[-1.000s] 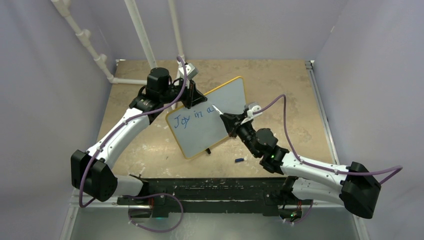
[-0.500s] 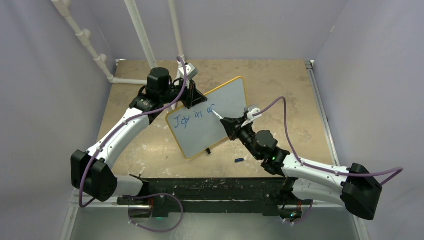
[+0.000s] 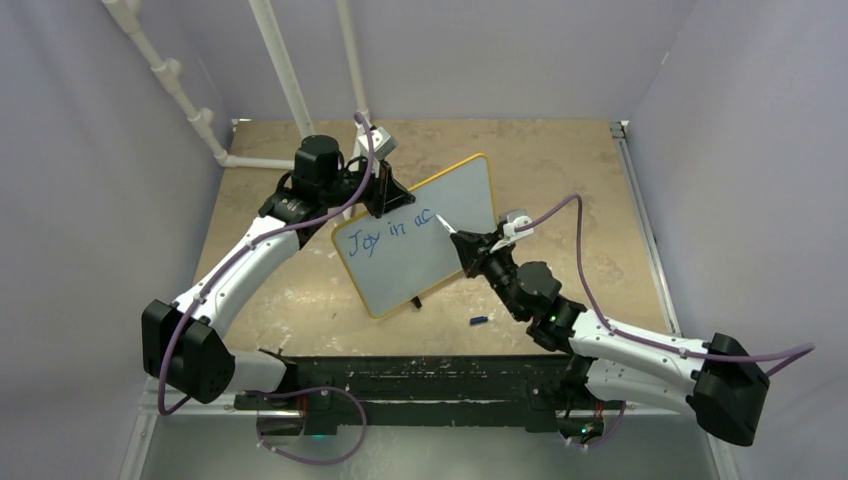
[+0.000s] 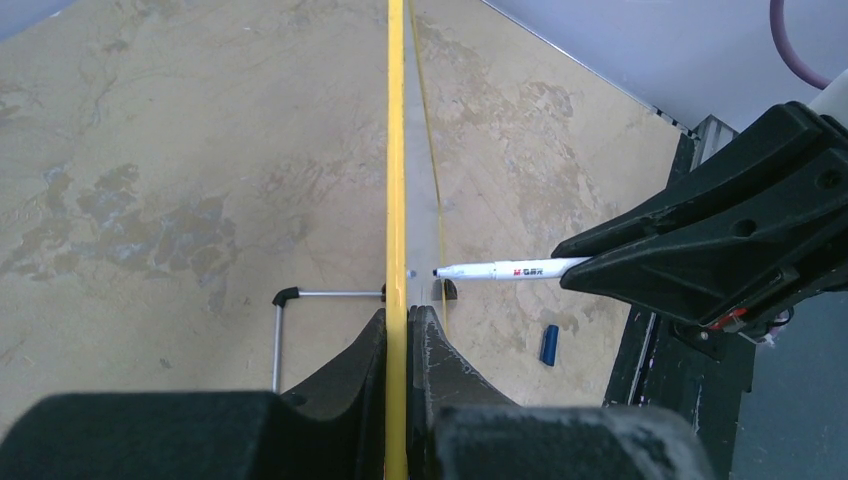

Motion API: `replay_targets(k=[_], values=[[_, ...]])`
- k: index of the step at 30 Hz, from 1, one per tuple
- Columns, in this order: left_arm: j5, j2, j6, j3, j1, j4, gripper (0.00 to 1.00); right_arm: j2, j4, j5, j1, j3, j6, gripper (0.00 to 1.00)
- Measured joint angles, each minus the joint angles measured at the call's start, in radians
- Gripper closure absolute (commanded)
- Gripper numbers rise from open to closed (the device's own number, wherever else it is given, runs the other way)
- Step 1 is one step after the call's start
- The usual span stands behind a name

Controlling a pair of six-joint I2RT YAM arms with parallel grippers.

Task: Write a sentence on the whiteboard

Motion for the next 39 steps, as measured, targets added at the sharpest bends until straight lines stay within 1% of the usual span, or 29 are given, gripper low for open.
replay_targets(k=[8, 22, 34, 39], values=[[0.002, 0.0, 0.0, 0.0, 0.0, 0.0, 1.0, -0.027, 0.003, 0.004, 0.0, 0.006, -0.019, 1.0], [0.002, 0.0, 0.0, 0.0, 0.0, 0.0, 1.0, 0.038, 0.056, -0.018, 0.0, 0.079, -0.077, 1.0], [0.002, 0.0, 0.0, 0.0, 0.0, 0.0, 1.0, 0.059, 0.053, 0.003, 0.0, 0.078, -0.069, 1.0], [0.002, 0.0, 0.0, 0.0, 0.0, 0.0, 1.0, 0.045, 0.043, 0.012, 0.0, 0.044, -0.045, 1.0]])
